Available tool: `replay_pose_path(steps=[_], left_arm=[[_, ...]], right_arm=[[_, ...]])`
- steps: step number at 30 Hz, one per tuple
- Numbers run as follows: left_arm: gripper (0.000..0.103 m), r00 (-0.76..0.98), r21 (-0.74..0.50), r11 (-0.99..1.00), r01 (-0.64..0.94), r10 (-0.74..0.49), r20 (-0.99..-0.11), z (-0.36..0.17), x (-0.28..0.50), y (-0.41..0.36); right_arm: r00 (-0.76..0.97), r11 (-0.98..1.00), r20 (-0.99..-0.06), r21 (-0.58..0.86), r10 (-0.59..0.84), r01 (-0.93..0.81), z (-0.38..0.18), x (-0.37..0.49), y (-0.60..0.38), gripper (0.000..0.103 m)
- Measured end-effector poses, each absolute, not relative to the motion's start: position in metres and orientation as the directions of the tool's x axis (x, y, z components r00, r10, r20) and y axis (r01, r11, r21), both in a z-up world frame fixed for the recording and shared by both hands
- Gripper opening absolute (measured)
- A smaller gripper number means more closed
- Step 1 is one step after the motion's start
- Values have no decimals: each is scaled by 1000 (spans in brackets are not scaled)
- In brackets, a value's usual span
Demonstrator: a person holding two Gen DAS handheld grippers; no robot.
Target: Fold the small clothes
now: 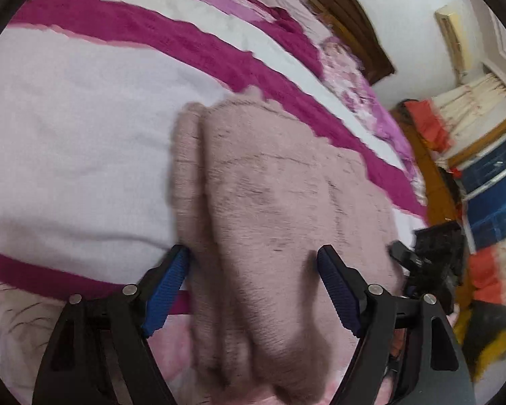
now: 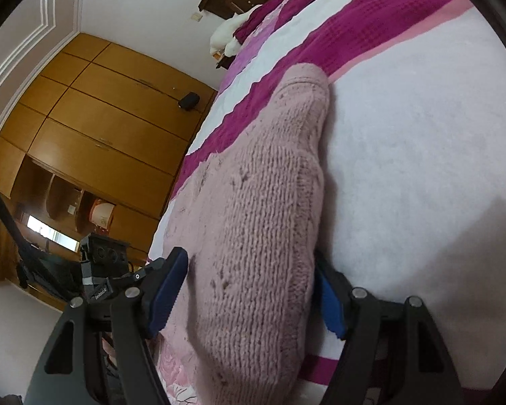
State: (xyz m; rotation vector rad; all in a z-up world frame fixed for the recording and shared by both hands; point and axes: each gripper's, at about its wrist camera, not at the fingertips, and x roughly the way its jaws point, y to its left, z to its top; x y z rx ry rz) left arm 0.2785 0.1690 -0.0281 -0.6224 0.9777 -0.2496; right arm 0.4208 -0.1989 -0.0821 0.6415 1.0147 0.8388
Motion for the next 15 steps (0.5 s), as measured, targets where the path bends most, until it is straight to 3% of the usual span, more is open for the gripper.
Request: replay_pose_path(steps=[5, 8, 11, 13, 15], left_arm=[[57, 538, -589, 804, -82, -462, -705, -33, 281, 170], [64, 546, -621, 781, -67, -493, -678, -39, 291, 166], [62, 549, -614, 789, -11, -509, -663, -40, 306, 156], [53, 552, -586, 810, 28, -501, -666, -40, 314, 147], [20, 554, -591, 806, 40, -510, -658, -37, 317, 144]], right_arm=[[299, 548, -466, 771, 833, -324, -81, 418, -197, 74], [303, 557, -474, 763, 827, -328, -79, 418, -198, 74], [298, 553, -471, 767, 830, -327, -80, 422, -197, 74], [296, 550, -470, 770, 832, -324, -80, 429, -194, 72], [311, 573, -489, 760, 815, -305, -81, 432, -195, 52]])
